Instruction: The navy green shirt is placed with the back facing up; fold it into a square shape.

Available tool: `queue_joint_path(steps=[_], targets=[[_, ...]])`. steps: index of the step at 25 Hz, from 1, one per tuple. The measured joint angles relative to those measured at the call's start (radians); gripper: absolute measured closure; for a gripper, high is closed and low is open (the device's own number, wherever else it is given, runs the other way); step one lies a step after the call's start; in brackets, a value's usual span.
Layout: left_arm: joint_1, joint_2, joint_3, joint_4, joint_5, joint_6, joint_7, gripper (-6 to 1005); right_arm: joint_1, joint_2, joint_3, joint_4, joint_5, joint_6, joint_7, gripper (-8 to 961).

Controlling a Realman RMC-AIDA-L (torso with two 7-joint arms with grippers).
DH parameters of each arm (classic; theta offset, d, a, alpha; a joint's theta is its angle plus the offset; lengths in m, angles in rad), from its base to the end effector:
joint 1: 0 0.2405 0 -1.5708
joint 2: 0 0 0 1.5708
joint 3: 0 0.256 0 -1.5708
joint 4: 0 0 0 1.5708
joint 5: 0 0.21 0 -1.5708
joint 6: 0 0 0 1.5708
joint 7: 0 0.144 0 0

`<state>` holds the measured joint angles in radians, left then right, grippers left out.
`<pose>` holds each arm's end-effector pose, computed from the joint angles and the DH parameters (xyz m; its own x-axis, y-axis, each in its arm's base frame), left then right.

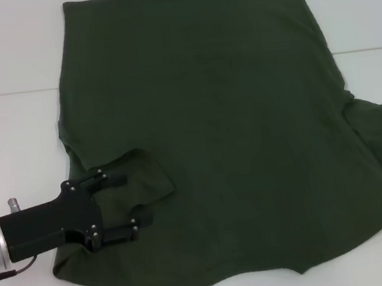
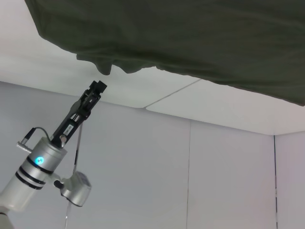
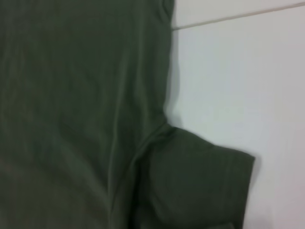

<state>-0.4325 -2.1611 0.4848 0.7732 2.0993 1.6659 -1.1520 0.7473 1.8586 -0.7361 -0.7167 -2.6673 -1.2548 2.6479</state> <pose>-0.2836 0.2954 0.0065 0.8290 0.1855 0.5275 0.3746 -0.8847 -0.2774 0.3084 0.4180 0.1040 0.2302 -0.9069 -0.3528 -0.8839 -0.0433 -0.4656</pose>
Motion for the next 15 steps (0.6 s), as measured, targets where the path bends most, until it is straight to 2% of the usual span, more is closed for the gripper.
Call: queue_joint_path(steps=[9, 15], targets=[[0.001, 0.0, 0.001, -0.002, 0.003, 0.0, 0.002, 132, 0.011, 0.018, -0.021, 0.084, -0.001, 0.116, -0.013, 70], [0.004, 0.0, 0.002, -0.009, 0.002, 0.0, 0.002, 132, 0.013, 0.041, -0.022, 0.099, -0.001, 0.171, -0.03, 74]])
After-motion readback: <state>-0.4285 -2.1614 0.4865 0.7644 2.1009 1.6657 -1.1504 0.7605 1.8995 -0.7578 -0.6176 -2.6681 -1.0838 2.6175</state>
